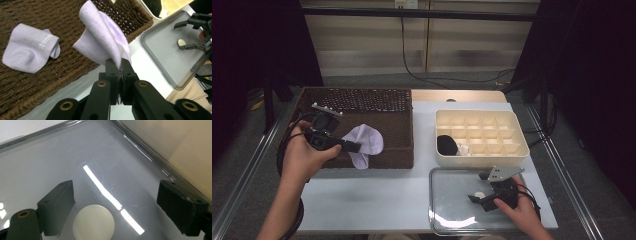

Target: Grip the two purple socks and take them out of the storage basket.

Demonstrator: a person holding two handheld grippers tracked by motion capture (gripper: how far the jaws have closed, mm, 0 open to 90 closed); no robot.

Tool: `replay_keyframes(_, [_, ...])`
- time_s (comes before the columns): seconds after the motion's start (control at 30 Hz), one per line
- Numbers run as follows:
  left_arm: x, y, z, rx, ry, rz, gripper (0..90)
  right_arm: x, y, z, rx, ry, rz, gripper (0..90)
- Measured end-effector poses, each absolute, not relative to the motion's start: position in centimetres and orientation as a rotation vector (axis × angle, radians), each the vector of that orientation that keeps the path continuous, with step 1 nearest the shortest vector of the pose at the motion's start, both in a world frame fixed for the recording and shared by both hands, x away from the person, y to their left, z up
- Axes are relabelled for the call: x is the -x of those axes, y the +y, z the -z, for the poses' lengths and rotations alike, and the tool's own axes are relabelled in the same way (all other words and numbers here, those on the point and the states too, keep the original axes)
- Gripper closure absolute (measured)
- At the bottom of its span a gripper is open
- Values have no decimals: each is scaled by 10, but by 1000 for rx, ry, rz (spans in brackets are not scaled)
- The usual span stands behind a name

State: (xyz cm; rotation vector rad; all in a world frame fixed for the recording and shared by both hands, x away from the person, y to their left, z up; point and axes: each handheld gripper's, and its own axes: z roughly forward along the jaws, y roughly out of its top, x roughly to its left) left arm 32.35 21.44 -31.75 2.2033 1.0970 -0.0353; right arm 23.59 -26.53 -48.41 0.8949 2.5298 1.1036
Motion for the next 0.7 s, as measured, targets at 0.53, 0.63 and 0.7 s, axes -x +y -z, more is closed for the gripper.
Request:
replay_keyframes(0.53, [-301, 209, 328, -2190, 1041, 57, 873, -236, -265, 484, -894, 2530, -1104, 140])
replay_keyframes(0.63, [-297, 209, 335, -2191, 1041, 65, 872, -236, -265, 484, -894, 2530, -1103, 140])
replay_keyframes(0.7, [-295, 208, 341, -2188, 1040, 83, 872, -236, -265, 484, -895, 2530, -1103, 140])
